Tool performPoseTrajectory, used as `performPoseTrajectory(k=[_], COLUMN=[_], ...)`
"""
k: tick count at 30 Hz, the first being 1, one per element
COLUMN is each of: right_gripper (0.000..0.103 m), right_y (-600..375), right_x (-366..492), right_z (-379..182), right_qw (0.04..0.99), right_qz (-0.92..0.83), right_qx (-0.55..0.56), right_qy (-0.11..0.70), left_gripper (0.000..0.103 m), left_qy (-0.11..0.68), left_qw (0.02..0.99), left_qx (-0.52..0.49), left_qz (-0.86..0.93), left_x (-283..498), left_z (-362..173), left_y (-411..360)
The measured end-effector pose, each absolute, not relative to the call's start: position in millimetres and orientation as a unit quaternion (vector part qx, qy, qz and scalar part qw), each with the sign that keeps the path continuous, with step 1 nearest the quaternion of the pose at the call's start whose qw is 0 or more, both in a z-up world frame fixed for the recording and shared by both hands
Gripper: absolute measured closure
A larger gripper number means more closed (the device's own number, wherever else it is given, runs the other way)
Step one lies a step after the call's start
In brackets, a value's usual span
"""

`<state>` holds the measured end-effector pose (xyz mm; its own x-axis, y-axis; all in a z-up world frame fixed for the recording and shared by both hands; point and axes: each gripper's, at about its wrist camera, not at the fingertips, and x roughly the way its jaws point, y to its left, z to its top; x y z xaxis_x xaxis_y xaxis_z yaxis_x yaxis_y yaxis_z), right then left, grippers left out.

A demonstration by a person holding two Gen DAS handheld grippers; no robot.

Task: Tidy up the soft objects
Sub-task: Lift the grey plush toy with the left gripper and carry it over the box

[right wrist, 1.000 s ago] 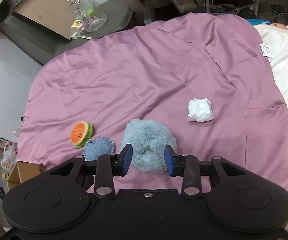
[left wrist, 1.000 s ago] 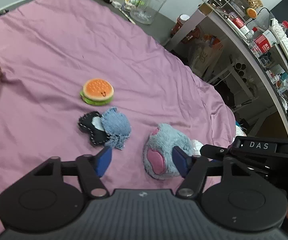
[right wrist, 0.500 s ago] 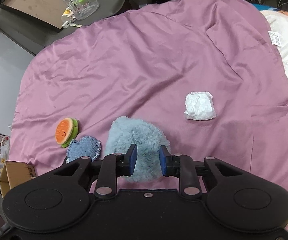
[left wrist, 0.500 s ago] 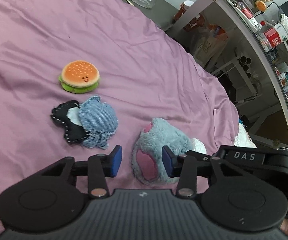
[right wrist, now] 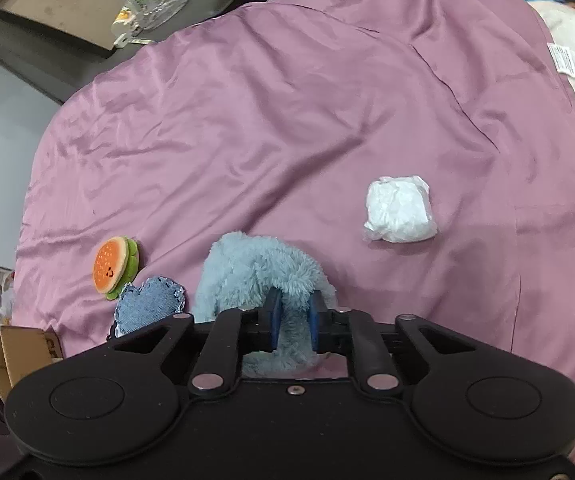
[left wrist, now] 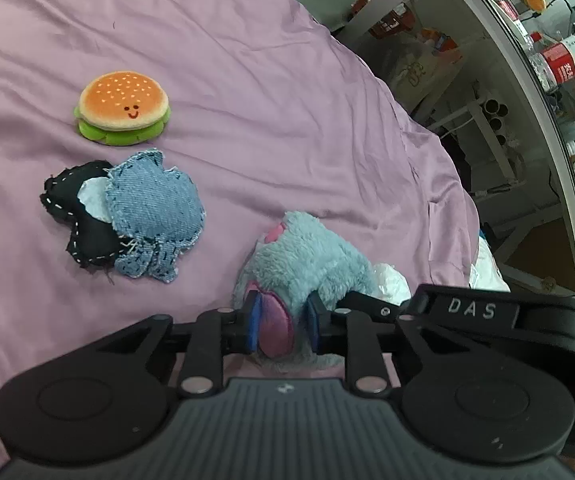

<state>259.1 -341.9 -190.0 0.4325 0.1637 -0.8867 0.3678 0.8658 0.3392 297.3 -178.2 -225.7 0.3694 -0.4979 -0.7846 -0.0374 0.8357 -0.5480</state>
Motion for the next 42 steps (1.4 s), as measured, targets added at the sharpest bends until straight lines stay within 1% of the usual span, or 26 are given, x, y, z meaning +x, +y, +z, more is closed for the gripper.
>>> performPoseTrajectory(k=[2, 5, 14, 22, 31, 42], right_gripper=[0.094, 0.096, 0.096, 0.096, 0.096, 0.096], right_y=[-338.1, -333.2, -311.8, -274.1, -220.5, -134.1], right_x=[257.5, 254.4, 243.2, 237.6, 228.6, 224.9], right_z=[-183.2, -173.9, -141.2, -113.1, -85.9, -67.3], right_qw=[0.815, 0.820, 0.842, 0.858, 0.876, 0.887], right_qz=[-0.058, -0.050, -0.039, -0.025, -0.009, 0.026], right_qx=[0.241, 0.236, 0.213, 0.187, 0.159, 0.129], right_qy=[0.524, 0.519, 0.494, 0.477, 0.456, 0.443], left_gripper=[0.083, 0.085, 0.085, 0.085, 0.085, 0.085], left_qy=[0.538, 0.536, 0.504, 0.476, 0.443, 0.411], left_qw=[0.791, 0.791, 0.806, 0.818, 0.828, 0.840], left_qx=[-0.250, -0.257, -0.265, -0.282, -0.303, -0.322], left_qz=[-0.148, -0.149, -0.162, -0.160, -0.162, -0.144], left_x=[296.5, 295.3, 285.3, 272.8, 258.2, 243.5], left_z=[-223.9, -219.3, -189.2, -164.8, -142.3, -129.3], left_y=[-175.3, -167.9, -147.6, -117.7, -66.6, 14.1])
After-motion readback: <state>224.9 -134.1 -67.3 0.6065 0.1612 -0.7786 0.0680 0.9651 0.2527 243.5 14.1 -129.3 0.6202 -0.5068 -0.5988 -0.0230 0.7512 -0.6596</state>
